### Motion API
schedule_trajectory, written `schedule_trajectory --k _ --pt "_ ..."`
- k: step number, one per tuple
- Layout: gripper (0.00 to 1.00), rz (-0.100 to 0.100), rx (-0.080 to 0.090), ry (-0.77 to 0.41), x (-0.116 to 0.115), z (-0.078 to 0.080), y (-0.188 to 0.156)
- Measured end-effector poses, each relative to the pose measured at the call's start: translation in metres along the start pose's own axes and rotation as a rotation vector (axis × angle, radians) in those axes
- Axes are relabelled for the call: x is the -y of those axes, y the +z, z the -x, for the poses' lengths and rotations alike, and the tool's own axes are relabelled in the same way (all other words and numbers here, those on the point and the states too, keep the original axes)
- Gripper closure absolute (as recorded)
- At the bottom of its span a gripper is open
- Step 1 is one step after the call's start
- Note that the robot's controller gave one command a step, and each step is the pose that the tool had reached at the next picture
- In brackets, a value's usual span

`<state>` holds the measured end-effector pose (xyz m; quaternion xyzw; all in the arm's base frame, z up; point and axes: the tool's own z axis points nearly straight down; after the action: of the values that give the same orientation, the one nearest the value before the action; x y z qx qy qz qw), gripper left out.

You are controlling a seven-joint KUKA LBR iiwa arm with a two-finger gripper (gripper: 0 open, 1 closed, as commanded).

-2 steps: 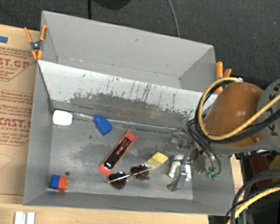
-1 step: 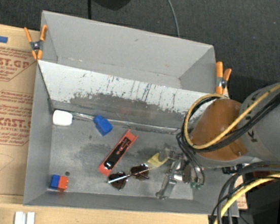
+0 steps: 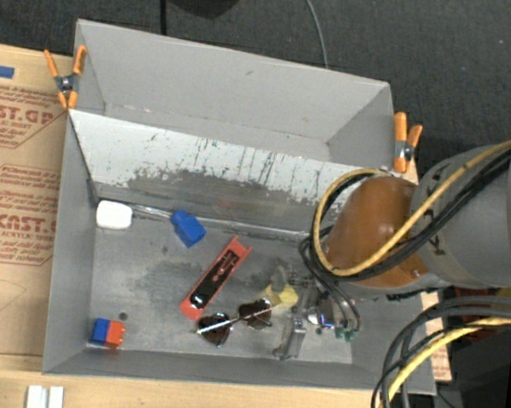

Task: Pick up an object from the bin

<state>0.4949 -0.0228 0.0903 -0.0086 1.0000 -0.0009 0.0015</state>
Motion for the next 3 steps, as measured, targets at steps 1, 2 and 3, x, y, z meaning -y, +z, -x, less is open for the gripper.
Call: schedule_trajectory --k 1,2,3 --pt "0.00 0.003 0.001 -0.141 -0.030 0.013 0.011" --pt "1.00 0.000 0.002 -0.203 -0.051 0.044 0.020" --pt "1.00 0.000 0.002 -0.203 -0.051 0.044 0.020"
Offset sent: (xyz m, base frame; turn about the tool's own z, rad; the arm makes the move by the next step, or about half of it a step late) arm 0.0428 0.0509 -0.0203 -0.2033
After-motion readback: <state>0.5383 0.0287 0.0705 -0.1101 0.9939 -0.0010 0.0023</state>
